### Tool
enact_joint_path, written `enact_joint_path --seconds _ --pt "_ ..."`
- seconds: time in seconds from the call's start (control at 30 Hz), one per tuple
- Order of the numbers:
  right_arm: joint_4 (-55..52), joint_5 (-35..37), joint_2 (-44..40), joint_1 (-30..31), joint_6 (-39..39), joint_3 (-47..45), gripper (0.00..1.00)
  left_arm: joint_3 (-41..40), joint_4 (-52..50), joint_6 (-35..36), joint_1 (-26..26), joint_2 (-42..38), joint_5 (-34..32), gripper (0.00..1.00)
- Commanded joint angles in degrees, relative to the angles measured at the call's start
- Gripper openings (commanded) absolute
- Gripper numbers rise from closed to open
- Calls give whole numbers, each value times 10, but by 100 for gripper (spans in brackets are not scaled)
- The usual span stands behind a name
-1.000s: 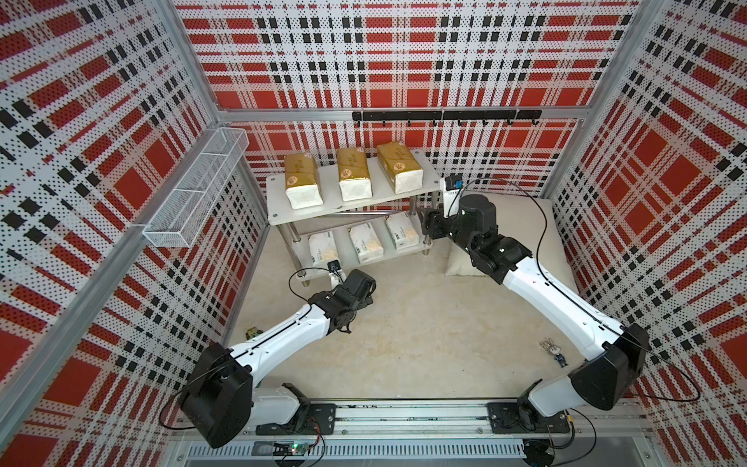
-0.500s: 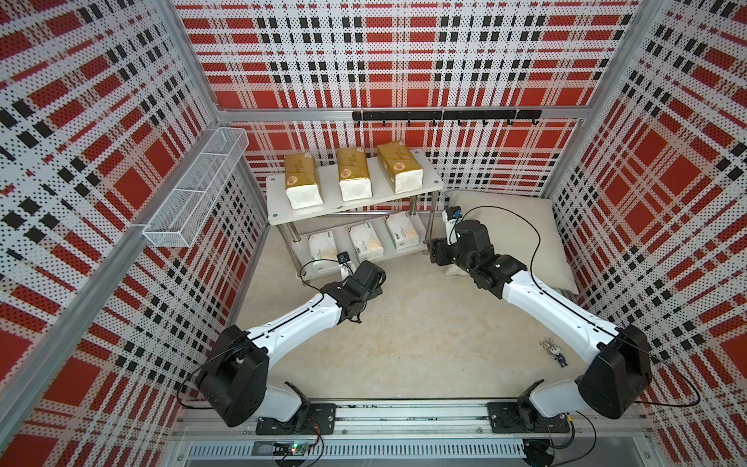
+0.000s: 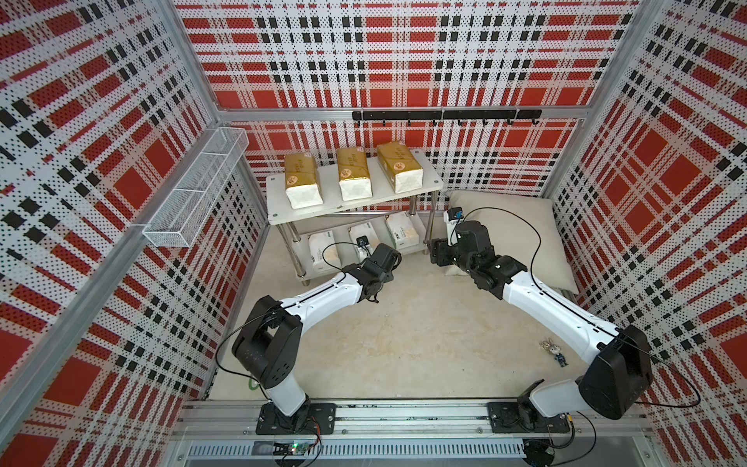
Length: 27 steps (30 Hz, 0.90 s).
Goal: Place the tissue boxes on the shelf by color
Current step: Reset both arms
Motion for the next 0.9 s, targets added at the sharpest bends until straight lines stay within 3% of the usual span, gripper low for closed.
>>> enact_joint_path --seconds 0.0,0.2,0.33,0.5,0.57,0.6,0.63,0.7,0.73,0.8,0.83,0.87 --pt "10 0 -5 -3 5 1 73 16 11 7 -22 12 14 57" --pt "12 10 -9 -3 15 -17 73 -1 25 -13 -62 18 26 36" --pt "10 14 -20 -3 23 -35 75 -9 27 -24 -85 23 23 0" --pt "10 11 -35 -4 23 -67 85 -25 26 -36 -104 20 -1 0" --pt "10 13 -43 -3 23 -80 94 -33 28 -35 -106 14 -11 0" --pt "13 14 -50 -4 24 -88 100 -38 28 -33 -106 8 -16 9" --pt "15 14 -56 -3 24 -94 100 -46 29 -31 -106 2 -21 24" --pt "7 34 -62 -3 24 -97 100 -63 35 -26 -104 -15 -30 43" --pt "1 39 -65 -3 22 -98 100 -71 38 -23 -102 -24 -33 58" --pt "-7 53 -72 -4 21 -103 100 -91 43 -21 -94 -44 -42 77" --pt "-11 60 -76 -3 20 -108 100 -104 47 -19 -88 -58 -47 100" --pt "-13 68 -79 -3 18 -113 100 -116 49 -19 -82 -69 -51 99"
